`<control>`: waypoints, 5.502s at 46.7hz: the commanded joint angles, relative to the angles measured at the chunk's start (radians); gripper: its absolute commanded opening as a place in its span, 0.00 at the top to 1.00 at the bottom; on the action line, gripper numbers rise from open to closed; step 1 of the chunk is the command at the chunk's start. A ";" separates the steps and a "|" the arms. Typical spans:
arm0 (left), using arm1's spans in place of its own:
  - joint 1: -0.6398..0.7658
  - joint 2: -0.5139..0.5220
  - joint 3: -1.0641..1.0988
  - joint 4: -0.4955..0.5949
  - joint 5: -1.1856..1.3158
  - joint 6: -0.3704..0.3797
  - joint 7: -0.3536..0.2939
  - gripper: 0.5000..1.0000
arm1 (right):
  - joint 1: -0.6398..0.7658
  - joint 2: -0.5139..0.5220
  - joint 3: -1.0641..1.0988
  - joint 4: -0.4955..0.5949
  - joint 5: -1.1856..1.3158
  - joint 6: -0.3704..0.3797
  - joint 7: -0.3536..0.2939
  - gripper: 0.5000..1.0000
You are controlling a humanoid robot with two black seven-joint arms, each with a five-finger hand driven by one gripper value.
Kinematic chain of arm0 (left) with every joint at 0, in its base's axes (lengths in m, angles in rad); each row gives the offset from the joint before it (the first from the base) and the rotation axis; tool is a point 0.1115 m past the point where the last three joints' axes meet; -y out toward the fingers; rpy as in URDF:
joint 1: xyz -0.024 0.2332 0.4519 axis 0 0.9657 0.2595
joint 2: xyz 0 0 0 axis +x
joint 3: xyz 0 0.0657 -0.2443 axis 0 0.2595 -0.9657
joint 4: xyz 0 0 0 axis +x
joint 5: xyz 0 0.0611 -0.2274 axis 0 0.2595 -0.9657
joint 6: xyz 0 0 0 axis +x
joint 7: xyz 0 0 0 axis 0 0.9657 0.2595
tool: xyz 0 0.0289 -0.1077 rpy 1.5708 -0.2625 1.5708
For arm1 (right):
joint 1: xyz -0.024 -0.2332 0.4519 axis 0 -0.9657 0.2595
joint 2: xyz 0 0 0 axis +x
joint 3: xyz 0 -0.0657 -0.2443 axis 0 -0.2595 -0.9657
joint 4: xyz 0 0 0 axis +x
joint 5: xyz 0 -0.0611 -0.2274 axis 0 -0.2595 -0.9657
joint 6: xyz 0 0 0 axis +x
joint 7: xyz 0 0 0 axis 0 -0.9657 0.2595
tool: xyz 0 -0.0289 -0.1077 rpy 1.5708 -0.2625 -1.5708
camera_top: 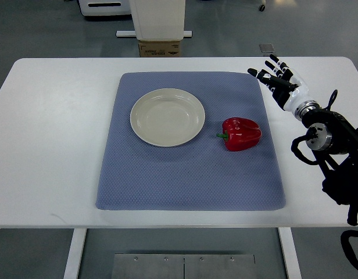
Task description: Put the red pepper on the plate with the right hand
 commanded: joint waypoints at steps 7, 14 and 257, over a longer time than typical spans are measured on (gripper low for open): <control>0.000 0.000 0.000 0.000 0.000 0.000 -0.001 0.00 | 0.000 0.001 0.000 0.000 0.000 0.000 0.000 0.00; 0.000 0.000 0.000 0.000 0.000 0.000 -0.001 0.00 | 0.000 0.001 0.000 0.000 0.000 0.000 0.000 0.00; 0.002 0.000 0.000 0.000 0.000 0.000 -0.001 0.00 | 0.363 -0.497 -0.882 0.290 0.040 0.137 0.149 0.04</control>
